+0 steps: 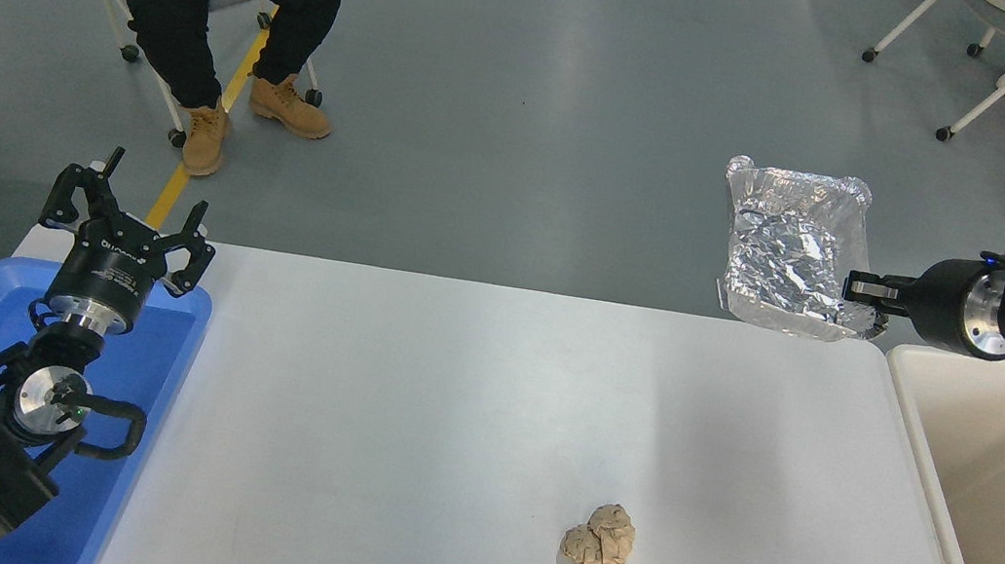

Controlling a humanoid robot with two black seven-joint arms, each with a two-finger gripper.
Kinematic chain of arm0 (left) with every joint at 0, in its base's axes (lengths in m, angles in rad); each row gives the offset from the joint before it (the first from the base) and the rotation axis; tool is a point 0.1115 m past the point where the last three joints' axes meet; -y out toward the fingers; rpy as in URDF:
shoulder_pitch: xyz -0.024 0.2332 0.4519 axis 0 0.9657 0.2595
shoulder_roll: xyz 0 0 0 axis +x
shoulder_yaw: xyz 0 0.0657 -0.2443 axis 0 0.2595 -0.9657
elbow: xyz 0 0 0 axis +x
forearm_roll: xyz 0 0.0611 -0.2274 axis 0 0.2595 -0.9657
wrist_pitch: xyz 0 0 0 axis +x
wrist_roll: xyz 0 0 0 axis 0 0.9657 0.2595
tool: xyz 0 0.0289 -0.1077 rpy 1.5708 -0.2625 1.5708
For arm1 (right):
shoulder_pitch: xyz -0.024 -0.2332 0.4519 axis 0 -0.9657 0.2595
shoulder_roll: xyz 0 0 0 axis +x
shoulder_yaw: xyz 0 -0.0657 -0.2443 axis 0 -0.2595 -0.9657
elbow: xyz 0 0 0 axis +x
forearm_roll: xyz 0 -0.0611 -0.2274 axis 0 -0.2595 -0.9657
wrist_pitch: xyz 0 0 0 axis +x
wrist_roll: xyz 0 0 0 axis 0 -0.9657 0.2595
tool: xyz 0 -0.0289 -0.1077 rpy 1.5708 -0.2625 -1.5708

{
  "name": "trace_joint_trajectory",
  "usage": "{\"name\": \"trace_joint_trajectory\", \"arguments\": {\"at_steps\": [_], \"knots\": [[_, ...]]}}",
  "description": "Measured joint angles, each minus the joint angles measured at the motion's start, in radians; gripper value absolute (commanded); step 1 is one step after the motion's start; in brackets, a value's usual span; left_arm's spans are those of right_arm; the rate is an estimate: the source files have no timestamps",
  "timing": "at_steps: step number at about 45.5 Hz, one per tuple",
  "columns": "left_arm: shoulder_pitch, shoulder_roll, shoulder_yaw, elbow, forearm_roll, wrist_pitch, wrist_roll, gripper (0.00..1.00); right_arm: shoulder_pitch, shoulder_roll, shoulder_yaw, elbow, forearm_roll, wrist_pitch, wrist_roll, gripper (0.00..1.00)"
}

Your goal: Pick up foil plate and place in dustbin

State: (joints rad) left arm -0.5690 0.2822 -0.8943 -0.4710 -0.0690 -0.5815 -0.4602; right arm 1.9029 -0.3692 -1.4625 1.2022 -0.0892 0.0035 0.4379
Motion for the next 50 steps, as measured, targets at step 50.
{"name": "trace_joint_trajectory", "arguments": {"at_steps": [50], "knots": [[0.0,0.0,0.0,0.0,0.0,0.0,0.0,0.99,0.176,-0.093,-0.063,-0.083,0.094,0.213,-0.008,0.0]]}}
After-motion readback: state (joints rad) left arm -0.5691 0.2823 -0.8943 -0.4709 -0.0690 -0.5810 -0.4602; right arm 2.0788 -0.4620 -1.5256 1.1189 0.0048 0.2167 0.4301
